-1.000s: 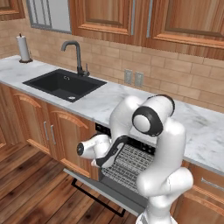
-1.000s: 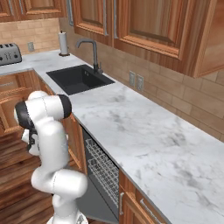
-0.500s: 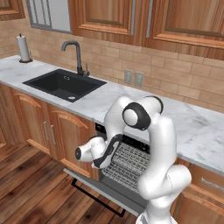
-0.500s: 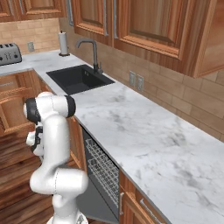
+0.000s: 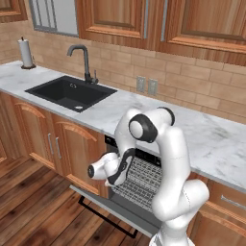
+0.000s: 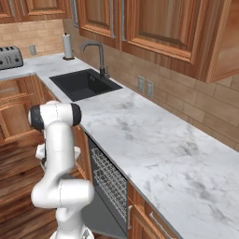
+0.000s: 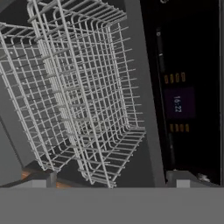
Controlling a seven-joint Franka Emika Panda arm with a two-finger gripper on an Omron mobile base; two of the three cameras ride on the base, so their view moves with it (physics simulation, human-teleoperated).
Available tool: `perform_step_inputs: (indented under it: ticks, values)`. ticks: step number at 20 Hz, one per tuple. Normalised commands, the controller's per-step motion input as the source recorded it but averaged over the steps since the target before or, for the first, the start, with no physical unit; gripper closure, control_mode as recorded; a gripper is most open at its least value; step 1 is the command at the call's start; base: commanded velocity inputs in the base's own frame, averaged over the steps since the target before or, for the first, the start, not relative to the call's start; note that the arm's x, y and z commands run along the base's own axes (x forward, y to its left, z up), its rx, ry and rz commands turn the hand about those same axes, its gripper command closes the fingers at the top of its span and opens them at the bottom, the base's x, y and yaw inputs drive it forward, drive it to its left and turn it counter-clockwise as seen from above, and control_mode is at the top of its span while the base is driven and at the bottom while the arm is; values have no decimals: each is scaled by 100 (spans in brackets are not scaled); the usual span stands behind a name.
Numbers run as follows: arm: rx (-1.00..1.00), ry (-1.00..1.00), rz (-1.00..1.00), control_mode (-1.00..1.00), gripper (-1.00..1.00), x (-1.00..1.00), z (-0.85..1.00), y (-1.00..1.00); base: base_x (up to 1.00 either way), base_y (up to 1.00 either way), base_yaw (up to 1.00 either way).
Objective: Open the dishwasher door and pull out the top rack.
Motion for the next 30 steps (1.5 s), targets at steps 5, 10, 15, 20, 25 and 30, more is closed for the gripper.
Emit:
perform_step_inputs:
  ticks: [5, 10, 15, 20, 25, 30]
  values:
    - [0, 3, 3, -100, -100, 25, -29, -17, 0, 0, 0]
    - [0, 4, 1, -100, -100, 29, -29, -8, 0, 0, 0]
    - [0, 1, 0, -100, -100, 24, -34, -1, 0, 0, 0]
    - [0, 0, 0, -100, -100, 29, -31, -2, 0, 0, 0]
    - [0, 0, 0, -100, -100, 27, -25, -4, 0, 0, 0]
    - [0, 0, 0, -100, -100, 25, -22, -10, 0, 0, 0]
